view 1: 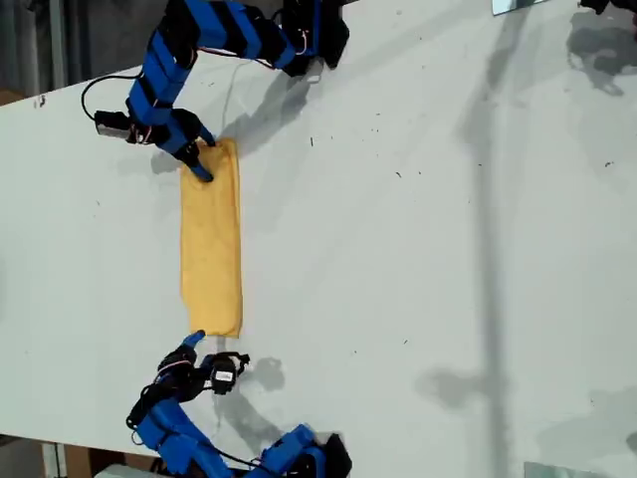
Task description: Grasp corners of a square towel and fold twice.
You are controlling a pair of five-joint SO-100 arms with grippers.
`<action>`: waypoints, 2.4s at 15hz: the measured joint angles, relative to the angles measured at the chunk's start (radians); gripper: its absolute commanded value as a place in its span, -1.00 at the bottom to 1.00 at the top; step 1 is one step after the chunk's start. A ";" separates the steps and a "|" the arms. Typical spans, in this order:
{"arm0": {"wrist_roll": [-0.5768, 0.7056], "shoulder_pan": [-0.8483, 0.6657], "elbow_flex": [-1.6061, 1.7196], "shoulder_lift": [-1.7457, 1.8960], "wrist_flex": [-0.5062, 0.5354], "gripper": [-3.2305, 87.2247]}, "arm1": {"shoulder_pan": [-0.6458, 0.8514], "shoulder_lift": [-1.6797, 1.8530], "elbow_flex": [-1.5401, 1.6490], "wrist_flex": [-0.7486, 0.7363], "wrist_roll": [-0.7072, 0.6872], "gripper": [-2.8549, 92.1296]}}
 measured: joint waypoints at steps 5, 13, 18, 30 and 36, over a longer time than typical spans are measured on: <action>-0.140 0.034 0.673 0.776 -0.143 -0.47 | 0.025 -0.017 -0.002 0.057 0.009 -0.34; -0.364 0.084 1.281 1.829 0.072 -0.47 | 0.040 0.020 0.083 0.077 0.035 -0.94; -0.410 0.120 1.453 1.884 0.035 -0.48 | 0.149 0.247 0.416 -0.021 0.052 -0.94; -0.517 0.275 1.500 1.884 0.014 -0.48 | 0.120 0.873 0.650 0.067 0.195 -0.94; -0.517 0.275 1.500 1.884 0.012 -0.49 | -0.091 0.907 0.532 -0.129 0.172 -0.94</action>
